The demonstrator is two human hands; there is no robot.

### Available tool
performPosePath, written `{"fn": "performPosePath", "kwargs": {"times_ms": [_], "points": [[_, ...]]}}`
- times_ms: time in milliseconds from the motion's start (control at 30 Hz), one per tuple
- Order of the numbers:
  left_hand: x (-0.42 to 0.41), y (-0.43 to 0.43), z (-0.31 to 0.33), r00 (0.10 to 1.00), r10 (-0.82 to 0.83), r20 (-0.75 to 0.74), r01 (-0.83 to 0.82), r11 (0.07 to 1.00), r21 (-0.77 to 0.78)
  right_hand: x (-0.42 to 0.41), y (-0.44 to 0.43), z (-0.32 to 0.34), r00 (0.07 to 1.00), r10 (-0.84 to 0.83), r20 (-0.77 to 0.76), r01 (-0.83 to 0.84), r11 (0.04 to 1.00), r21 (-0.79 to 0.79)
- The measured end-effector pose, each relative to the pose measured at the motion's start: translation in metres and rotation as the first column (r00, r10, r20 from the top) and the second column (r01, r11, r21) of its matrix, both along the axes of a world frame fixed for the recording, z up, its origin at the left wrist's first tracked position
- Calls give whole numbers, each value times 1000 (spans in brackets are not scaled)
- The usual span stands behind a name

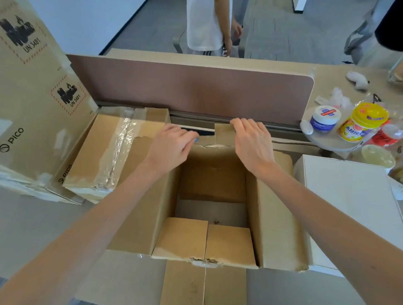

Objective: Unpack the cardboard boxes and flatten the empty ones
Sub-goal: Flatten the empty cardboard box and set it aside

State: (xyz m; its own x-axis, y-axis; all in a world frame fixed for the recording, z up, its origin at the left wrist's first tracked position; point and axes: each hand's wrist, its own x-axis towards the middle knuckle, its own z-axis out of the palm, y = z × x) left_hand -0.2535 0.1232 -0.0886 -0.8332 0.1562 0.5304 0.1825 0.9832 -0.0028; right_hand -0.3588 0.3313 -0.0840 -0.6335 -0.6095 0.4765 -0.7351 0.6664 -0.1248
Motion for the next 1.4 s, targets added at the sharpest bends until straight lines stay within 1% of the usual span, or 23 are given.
{"fn": "performPosePath", "kwargs": {"times_ms": [67, 133, 200, 267, 333, 400, 500, 600, 667, 733, 833, 1000, 1100, 1167, 1233, 1267, 1300, 1333, 1400], "points": [[-20, -2, 2, 994, 85, -69, -84, 996, 19, -13, -6, 0, 999, -11, -40, 11, 1000, -2], [-43, -5, 0, 976, 206, -64, -207, 978, -7, -26, -12, -3, 998, -36, -61, 36, 999, 3], [-61, -8, -7, 943, 329, 50, -325, 943, -72, -36, -16, -8, 997, -67, -42, 69, 996, 50], [-69, -9, -16, 906, 383, 181, -368, 923, -110, -42, -16, -17, 997, -79, -16, 80, 988, 131], [-67, -7, -30, 880, 372, 295, -354, 928, -113, -42, -12, -31, 998, -64, 28, 57, 980, 189], [-57, -5, -48, 847, 361, 390, -345, 932, -113, -37, -3, -47, 994, -39, 104, 13, 971, 238], [-40, -4, -72, 816, 344, 464, -338, 936, -98, -28, 13, -71, 973, -16, 231, -56, 951, 303], [-25, -4, -85, 819, 312, 482, -325, 944, -59, -20, 18, -86, 958, -32, 284, -75, 931, 358], [-19, -4, -87, 821, 306, 483, -332, 943, -33, -16, 17, -87, 955, -31, 295, -74, 938, 338], [-18, -2, -88, 814, 311, 490, -336, 941, -39, -13, 17, -86, 951, -36, 307, -68, 944, 322], [-19, 2, -86, 806, 309, 505, -333, 942, -44, -13, 21, -87, 954, -39, 296, -62, 944, 323], [-4, 8, -80, 822, 270, 501, -288, 957, -42, -7, 19, -81, 962, -56, 267, -55, 918, 392], [14, 16, -78, 851, 213, 480, -230, 973, -24, 9, 25, -78, 957, -59, 284, -48, 933, 356], [28, 24, -76, 852, 173, 493, -197, 980, -4, 26, 31, -74, 955, -34, 294, -64, 946, 317], [44, 35, -73, 812, 161, 562, -170, 985, -37, 49, 36, -68, 941, -18, 337, -86, 953, 291], [52, 42, -72, 768, 177, 615, -153, 984, -92, 61, 39, -66, 921, -20, 389, -104, 950, 295], [60, 48, -72, 714, 199, 671, -125, 979, -158, 74, 41, -65, 889, -29, 456, -139, 933, 331], [67, 55, -72, 659, 219, 720, -85, 972, -217, 87, 43, -65, 853, -49, 520, -194, 895, 402], [81, 67, -73, 581, 236, 779, 7, 956, -295, 110, 43, -67, 793, -115, 598, -310, 770, 558]]}}
